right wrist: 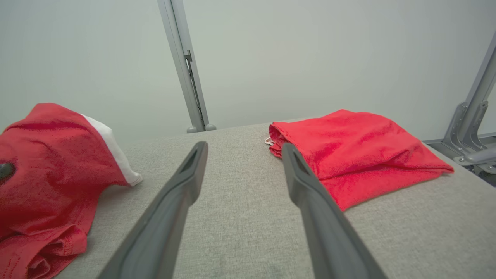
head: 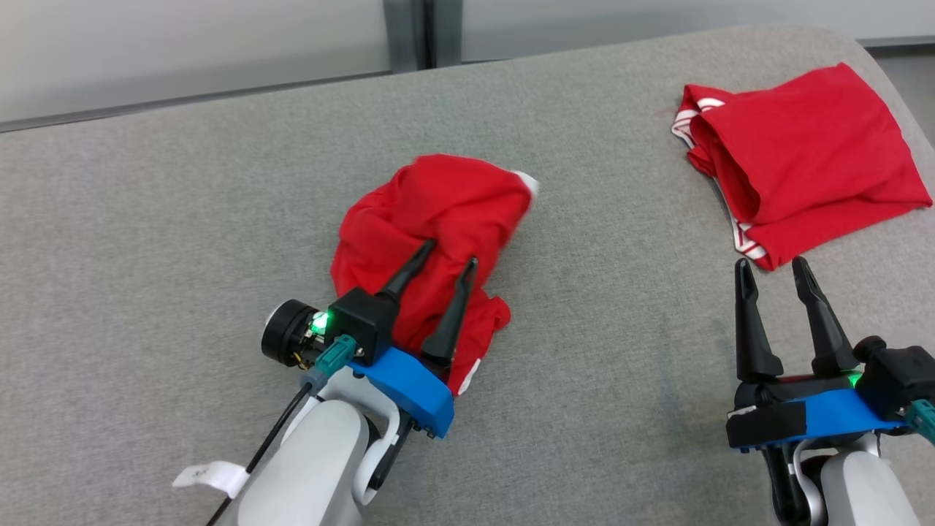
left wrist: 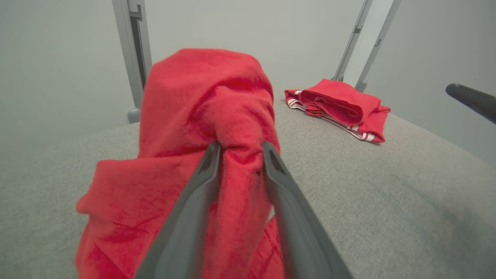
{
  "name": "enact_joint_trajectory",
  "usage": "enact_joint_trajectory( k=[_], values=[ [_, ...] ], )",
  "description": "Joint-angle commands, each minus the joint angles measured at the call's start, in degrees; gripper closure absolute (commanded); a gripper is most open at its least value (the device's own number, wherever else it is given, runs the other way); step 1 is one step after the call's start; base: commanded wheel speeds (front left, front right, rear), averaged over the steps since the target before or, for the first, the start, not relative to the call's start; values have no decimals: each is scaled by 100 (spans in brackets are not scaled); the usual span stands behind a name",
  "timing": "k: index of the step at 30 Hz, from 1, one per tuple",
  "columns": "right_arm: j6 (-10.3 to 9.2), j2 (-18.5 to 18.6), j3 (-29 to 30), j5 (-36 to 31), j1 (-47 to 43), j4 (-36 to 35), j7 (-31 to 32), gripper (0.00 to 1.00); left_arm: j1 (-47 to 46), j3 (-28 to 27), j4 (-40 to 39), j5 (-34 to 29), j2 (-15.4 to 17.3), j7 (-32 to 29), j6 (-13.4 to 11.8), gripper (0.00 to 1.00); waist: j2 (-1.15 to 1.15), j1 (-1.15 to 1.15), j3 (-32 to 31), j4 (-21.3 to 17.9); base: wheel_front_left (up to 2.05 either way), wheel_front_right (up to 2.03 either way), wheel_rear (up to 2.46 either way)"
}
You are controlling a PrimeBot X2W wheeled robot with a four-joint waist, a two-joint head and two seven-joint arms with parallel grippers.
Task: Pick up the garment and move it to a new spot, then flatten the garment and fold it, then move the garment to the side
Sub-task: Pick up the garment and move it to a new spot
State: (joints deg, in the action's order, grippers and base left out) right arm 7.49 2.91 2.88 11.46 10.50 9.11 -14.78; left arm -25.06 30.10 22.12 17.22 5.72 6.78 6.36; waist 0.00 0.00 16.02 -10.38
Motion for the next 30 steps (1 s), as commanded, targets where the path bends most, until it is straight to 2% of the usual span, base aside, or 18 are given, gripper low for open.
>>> enact_joint_trajectory(
  k=[1, 7, 14, 22, 30],
  values=[
    [1, -2, 0, -50, -6, 34, -28, 0, 32, -7, -8, -38, 3, 133, -72, 0, 0, 0, -48, 38, 0, 0, 0],
    [1, -1, 9, -123, -156, 124, -32, 0, 158, -244, -193, -43, 89, 616, -351, 0, 0, 0, -344, 276, 0, 0, 0],
    [1, 0, 35, -189, -284, 137, 46, 0, 654, -1091, -572, 172, 486, 825, -805, 0, 0, 0, -646, 606, 0, 0, 0],
    [1, 1, 82, -226, -419, 111, 141, 0, 1280, -1831, -969, 275, 633, 844, -1024, 0, 0, 0, -779, 899, 0, 0, 0],
    [1, 2, 91, -271, -541, 119, 213, 0, 1923, -2296, -1167, 133, 526, 846, -1025, 0, 0, 0, -827, 1104, 0, 0, 0]
  ],
)
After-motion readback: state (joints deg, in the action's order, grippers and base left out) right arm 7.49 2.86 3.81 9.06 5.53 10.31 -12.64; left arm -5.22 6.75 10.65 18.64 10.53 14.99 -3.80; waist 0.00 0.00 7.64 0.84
